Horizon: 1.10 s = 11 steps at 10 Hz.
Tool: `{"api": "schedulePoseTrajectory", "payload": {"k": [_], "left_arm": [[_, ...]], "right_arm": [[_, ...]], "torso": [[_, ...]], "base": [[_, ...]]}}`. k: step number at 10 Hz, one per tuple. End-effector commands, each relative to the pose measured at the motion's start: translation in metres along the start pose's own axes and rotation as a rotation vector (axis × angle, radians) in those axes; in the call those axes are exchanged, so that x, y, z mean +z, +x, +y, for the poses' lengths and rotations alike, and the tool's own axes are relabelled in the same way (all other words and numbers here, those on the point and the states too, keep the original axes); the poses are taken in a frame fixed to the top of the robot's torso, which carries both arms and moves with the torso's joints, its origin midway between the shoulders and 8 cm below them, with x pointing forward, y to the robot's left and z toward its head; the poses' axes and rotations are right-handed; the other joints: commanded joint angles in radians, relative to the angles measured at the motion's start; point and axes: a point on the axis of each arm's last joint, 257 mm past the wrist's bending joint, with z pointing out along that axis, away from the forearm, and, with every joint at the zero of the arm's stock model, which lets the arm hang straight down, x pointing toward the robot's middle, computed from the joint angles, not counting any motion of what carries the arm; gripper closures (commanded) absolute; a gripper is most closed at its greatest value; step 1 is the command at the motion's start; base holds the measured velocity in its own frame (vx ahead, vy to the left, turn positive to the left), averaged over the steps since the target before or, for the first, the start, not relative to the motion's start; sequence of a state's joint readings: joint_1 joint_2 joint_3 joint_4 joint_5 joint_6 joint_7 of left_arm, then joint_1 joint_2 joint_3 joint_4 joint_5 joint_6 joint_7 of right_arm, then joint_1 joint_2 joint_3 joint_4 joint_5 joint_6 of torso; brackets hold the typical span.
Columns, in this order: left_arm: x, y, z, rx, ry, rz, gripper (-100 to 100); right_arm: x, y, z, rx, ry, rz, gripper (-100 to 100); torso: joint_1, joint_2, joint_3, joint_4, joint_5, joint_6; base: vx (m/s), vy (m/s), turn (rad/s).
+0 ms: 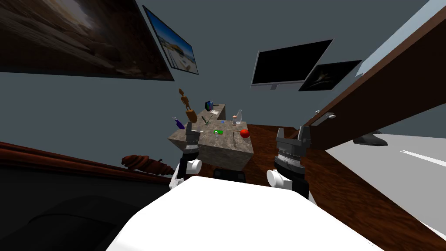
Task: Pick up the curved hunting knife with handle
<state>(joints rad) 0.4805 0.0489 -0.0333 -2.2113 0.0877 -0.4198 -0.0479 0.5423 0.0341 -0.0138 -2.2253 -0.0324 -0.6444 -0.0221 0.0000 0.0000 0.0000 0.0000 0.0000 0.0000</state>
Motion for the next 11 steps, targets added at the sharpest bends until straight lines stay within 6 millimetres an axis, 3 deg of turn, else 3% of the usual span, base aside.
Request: {"api": "schedulePoseTrajectory", "payload": {"k": [1,5,6,7,8,10,11], "left_arm": [[-0.007,0.007,0.016,-0.008,-0.037,0.035,-100],[-0.046,0.026,0.073,-0.036,-0.184,0.121,-100],[-0.046,0.026,0.073,-0.034,-0.185,0.124,-100],[-0.063,0.031,0.092,-0.038,-0.238,0.151,-100],[-0.063,0.031,0.092,-0.038,-0.238,0.151,-100],[-0.104,0.038,0.126,-0.045,-0.35,0.203,-100],[-0.108,0.037,0.131,-0.037,-0.363,0.21,-100]], "right_arm": [[0.0,0.0,0.0,0.0,0.0,0.0,0],[0.0,0.0,0.0,0.0,0.0,0.0,0],[0.0,0.0,0.0,0.0,0.0,0.0,0],[0.0,0.0,0.0,0.0,0.0,0.0,0],[0.0,0.0,0.0,0.0,0.0,0.0,0],[0.0,0.0,0.0,0.0,0.0,0.0,0],[0.0,0.0,0.0,0.0,0.0,0.0,0]], "torso": [[0.0,0.0,0.0,0.0,0.0,0.0],[-0.015,0.004,0.003,0.001,-0.003,0.0],[-0.013,0.005,0.003,0.001,-0.003,0.0],[-0.01,0.003,0.002,0.001,-0.002,0.0],[-0.011,0.004,0.002,0.001,-0.002,0.0],[-0.009,0.003,0.002,0.001,-0.002,0.0],[-0.014,0.005,0.003,0.001,-0.003,0.0]], "base": [[-0.039,-0.087,0.006],[-0.072,-0.196,0.028],[-0.042,-0.142,0.01],[-0.051,-0.167,0.009],[-0.041,-0.133,0.021],[-0.057,-0.179,0.022],[-0.051,-0.183,0.033]]}}
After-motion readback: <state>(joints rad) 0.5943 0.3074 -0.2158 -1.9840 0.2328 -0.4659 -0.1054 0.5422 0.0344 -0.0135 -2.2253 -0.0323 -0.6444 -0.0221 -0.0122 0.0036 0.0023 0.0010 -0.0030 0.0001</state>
